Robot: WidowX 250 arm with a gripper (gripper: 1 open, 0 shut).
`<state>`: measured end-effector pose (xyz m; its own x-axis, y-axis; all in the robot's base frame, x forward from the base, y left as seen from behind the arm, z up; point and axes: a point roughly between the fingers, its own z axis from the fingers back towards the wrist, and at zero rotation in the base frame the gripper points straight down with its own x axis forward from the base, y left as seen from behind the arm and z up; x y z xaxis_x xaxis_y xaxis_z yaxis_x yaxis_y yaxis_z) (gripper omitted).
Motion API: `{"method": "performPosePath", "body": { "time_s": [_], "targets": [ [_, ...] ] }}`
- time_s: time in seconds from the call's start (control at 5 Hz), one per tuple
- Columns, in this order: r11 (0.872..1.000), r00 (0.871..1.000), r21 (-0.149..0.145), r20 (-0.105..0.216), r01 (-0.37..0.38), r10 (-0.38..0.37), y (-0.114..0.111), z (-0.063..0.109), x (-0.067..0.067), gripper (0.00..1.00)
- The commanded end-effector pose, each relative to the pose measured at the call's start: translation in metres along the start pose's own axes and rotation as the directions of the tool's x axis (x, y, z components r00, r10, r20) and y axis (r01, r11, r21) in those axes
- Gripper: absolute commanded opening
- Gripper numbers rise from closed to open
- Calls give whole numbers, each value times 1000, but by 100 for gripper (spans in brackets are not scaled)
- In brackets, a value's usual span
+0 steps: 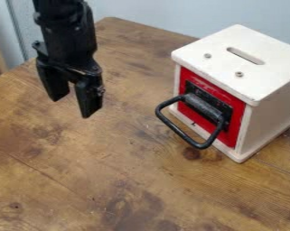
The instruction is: Close the drawer
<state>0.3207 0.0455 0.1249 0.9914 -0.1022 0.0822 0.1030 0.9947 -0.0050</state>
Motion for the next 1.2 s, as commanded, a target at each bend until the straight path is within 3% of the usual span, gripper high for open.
{"method": "performPosePath", "body": {
  "time_s": [0.0,0.2,0.4,0.6,0.8,1.0],
  "targets": [
    [1000,997,20,76,-10,8,6,24,14,100],
    [1000,998,17,66,-1,0,-3,41,9,100],
    [1000,995,29,102,11,-14,-12,51,5,100],
    [999,997,14,74,33,-34,-11,48,3,100],
    [999,997,9,66,35,-35,-4,41,5,100],
    [998,996,10,68,62,-63,1,40,5,0]
  ]
}}
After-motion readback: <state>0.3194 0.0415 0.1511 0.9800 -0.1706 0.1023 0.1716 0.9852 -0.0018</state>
